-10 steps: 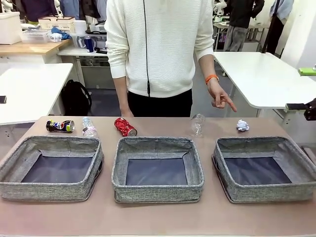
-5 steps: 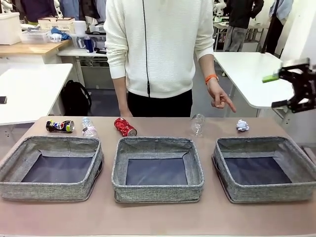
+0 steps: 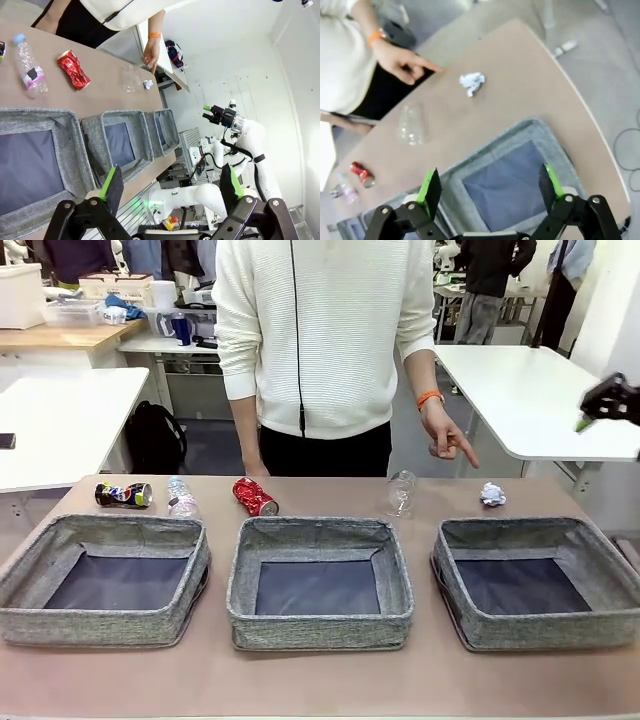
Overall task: Sort the waste into the appropriate baskets.
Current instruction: Pick up the waste item pointed out by the person.
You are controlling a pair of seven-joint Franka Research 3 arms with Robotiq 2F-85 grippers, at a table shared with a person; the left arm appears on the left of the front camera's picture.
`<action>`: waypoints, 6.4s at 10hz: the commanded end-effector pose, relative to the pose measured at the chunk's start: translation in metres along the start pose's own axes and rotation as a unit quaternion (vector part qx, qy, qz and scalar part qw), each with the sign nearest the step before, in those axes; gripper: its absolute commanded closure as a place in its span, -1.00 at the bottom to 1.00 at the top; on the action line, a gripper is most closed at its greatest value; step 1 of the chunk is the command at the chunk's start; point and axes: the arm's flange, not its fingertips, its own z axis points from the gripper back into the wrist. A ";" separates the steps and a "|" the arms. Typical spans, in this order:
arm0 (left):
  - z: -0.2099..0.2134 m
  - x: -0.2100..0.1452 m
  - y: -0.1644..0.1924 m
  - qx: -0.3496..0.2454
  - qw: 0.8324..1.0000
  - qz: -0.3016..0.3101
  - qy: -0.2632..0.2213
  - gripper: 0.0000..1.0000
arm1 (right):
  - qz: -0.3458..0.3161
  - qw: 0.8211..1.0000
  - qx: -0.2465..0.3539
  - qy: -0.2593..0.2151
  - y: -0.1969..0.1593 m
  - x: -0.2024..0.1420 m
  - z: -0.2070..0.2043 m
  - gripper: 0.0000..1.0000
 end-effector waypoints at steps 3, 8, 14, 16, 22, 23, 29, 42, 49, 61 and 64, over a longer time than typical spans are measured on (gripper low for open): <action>-0.001 0.001 -0.002 -0.009 1.000 -0.011 -0.003 -1.00 | 0.005 1.000 0.020 0.005 0.007 -0.001 0.000 -1.00; -0.001 0.001 -0.002 -0.009 1.000 -0.011 -0.003 -1.00 | 0.193 0.976 -0.004 0.100 0.042 0.094 -0.133 -1.00; -0.001 0.001 -0.002 -0.009 1.000 -0.011 -0.003 -1.00 | 0.243 0.954 0.015 0.176 0.047 0.109 -0.289 -1.00; -0.001 0.001 -0.002 -0.009 1.000 -0.011 -0.003 -1.00 | 0.239 0.954 0.017 0.181 0.048 0.106 -0.317 -1.00; -0.001 0.001 -0.002 -0.009 1.000 -0.011 -0.003 -1.00 | 0.247 0.947 -0.001 0.207 0.050 0.098 -0.348 -1.00; -0.001 0.001 -0.002 -0.009 1.000 -0.011 -0.003 -1.00 | 0.249 0.946 -0.003 0.208 0.050 0.098 -0.347 -1.00; -0.001 0.001 -0.002 -0.009 1.000 -0.011 -0.003 -1.00 | 0.254 0.941 -0.016 0.221 0.050 0.095 -0.346 1.00; -0.001 0.001 -0.002 -0.009 1.000 -0.011 -0.003 -1.00 | 0.233 0.943 -0.020 0.235 0.045 0.090 -0.309 1.00; -0.001 0.001 -0.002 -0.009 1.000 -0.011 -0.003 -1.00 | 0.073 0.968 0.031 0.239 0.046 0.035 -0.003 1.00; -0.001 0.001 -0.002 -0.009 1.000 -0.011 -0.003 -1.00 | 0.115 0.950 -0.159 0.244 0.240 0.014 0.158 0.85; -0.001 0.001 -0.002 -0.009 1.000 -0.011 -0.003 -1.00 | 0.115 0.952 -0.136 0.250 0.358 -0.029 0.205 0.85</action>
